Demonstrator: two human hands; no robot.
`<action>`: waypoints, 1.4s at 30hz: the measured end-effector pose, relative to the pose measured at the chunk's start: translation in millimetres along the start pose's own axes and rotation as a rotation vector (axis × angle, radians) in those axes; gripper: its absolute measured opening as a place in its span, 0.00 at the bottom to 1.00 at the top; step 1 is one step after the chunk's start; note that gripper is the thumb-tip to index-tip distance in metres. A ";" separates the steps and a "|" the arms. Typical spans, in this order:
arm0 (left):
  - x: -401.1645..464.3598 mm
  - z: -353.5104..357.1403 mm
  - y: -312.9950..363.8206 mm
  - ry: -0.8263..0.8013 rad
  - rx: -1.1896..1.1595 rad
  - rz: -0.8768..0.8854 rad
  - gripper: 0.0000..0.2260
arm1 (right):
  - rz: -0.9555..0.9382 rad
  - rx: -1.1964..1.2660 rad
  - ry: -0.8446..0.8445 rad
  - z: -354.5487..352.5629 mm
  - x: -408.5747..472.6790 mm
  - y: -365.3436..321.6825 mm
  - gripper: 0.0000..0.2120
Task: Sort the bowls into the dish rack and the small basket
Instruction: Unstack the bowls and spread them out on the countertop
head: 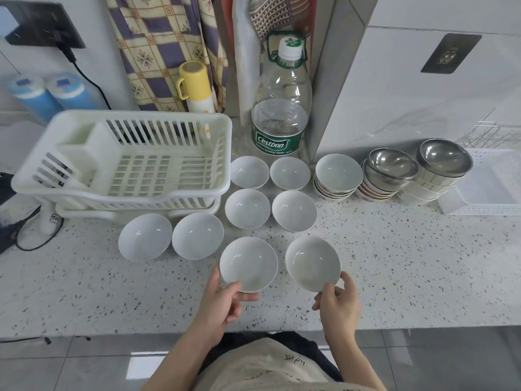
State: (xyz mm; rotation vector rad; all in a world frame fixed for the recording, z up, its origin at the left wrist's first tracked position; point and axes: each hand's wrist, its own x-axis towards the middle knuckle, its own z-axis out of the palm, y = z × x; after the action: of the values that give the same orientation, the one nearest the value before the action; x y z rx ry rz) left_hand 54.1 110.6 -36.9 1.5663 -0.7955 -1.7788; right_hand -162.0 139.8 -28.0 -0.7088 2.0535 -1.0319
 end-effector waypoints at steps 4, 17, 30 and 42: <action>6.9 4.5 -0.8 0.029 -0.025 -0.004 0.24 | 0.012 0.010 -0.013 3.8 6.6 -0.7 0.21; 15.7 1.0 -3.7 0.029 -0.014 -0.063 0.24 | 0.026 -0.012 -0.063 11.4 9.6 9.0 0.23; 30.2 -0.1 -5.9 0.030 -0.100 -0.071 0.20 | 0.056 0.051 -0.037 15.9 8.6 12.5 0.21; 34.3 -2.7 -5.4 -0.005 -0.098 -0.064 0.20 | 0.064 0.072 -0.046 23.4 6.3 13.1 0.23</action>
State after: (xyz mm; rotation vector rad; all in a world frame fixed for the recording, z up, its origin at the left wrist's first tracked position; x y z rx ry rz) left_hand 53.1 87.0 -62.4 1.5390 -0.6567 -1.8395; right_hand -149.1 131.9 -51.0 -0.6203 1.9765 -1.0387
